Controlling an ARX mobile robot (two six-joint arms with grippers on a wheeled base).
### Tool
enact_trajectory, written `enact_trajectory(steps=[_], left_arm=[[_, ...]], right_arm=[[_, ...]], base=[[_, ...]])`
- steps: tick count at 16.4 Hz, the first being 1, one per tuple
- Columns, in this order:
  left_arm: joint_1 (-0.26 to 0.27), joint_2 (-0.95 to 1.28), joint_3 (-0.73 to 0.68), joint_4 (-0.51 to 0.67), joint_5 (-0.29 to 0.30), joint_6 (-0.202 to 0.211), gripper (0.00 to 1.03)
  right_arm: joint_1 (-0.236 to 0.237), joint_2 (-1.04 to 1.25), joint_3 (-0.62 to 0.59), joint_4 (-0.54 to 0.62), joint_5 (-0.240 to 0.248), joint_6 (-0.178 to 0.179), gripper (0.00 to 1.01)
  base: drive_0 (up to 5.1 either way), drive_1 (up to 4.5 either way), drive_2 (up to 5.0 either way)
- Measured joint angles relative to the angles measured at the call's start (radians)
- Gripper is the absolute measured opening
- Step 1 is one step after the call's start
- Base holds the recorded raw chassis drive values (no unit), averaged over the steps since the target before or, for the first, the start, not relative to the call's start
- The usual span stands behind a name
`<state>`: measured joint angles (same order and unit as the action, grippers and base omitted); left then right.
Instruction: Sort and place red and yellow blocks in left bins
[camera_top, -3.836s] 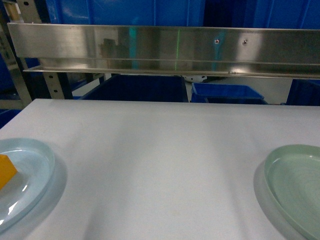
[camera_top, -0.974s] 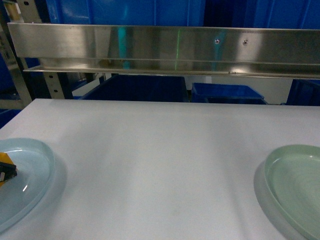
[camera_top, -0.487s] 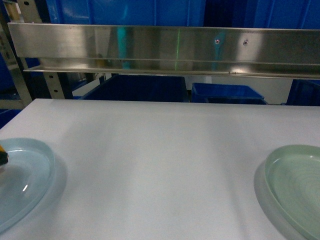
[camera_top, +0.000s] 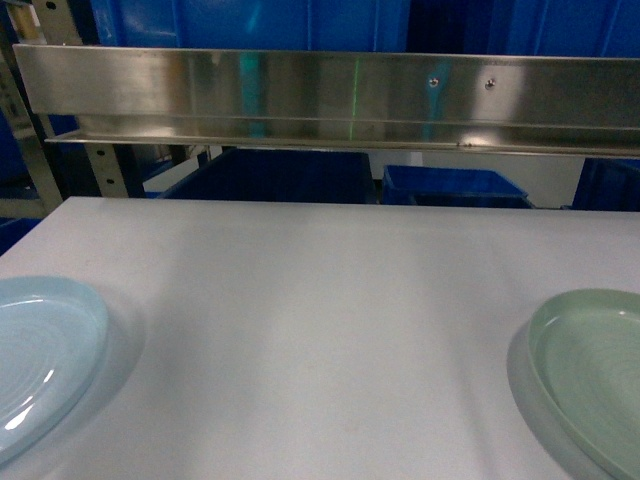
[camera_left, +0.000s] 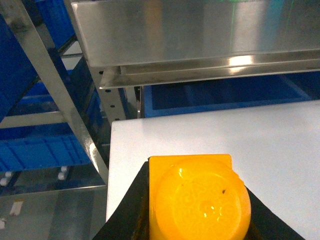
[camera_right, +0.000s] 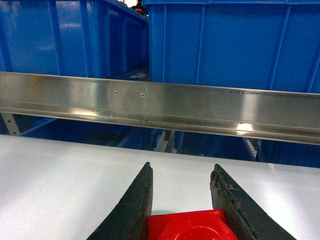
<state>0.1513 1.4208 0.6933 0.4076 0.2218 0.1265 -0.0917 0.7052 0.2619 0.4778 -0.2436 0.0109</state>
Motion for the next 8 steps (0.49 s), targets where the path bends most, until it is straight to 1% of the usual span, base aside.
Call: enact_trajectory(steps=[3, 8], left_arm=[[0.001, -0.008, -0.001, 0.008, 0.0, -0.01, 0.27], [0.001, -0.008, -0.001, 0.008, -0.001, -0.014, 0.27]], right_arm=[[0.0, 0.0, 0.0, 0.0, 0.0, 0.0, 0.29], [0.0, 0.0, 0.0, 0.0, 0.0, 0.0, 0.29]], base=[[0.0, 0.0, 0.0], [0.0, 0.0, 0.0]])
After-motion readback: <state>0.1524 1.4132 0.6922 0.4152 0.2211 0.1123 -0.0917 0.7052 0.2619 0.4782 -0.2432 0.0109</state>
